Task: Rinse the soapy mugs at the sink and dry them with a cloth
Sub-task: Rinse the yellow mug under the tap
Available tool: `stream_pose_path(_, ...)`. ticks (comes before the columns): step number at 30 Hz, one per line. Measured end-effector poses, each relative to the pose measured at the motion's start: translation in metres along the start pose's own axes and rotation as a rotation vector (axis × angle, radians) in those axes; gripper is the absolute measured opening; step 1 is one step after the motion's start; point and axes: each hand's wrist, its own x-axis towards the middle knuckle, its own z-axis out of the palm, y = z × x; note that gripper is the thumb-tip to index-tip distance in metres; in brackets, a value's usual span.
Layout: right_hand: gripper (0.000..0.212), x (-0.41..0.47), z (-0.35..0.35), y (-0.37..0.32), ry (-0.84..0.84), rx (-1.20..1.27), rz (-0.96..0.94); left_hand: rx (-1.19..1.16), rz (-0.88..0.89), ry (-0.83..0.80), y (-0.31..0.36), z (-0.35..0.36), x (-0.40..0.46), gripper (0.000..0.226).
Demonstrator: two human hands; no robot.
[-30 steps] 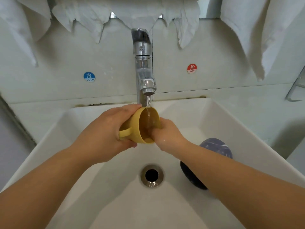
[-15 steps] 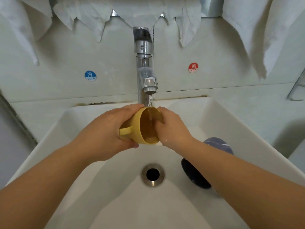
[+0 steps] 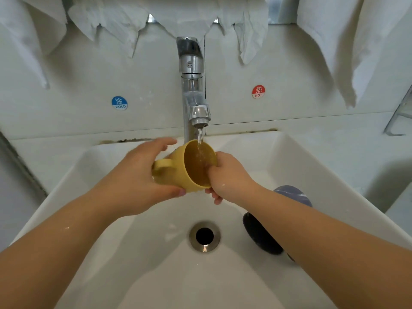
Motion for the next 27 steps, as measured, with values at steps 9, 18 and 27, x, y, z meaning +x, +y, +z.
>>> stream_pose_path(9, 0.023, -0.003, 0.001, -0.001, -0.085, 0.155, 0.055, -0.018, -0.060, -0.048, 0.004, -0.018, 0.001, 0.037)
stream_pose_path(18, 0.020, 0.003, -0.001, 0.009, 0.076, -0.238, -0.130, -0.194, -0.035, -0.073, -0.002, -0.012, 0.001, 0.040)
stream_pose_path(27, 0.019, 0.002, 0.013, 0.011, -0.082, -0.019, -0.076, -0.201, -0.032, -0.008, -0.003, -0.012, 0.002, 0.043)
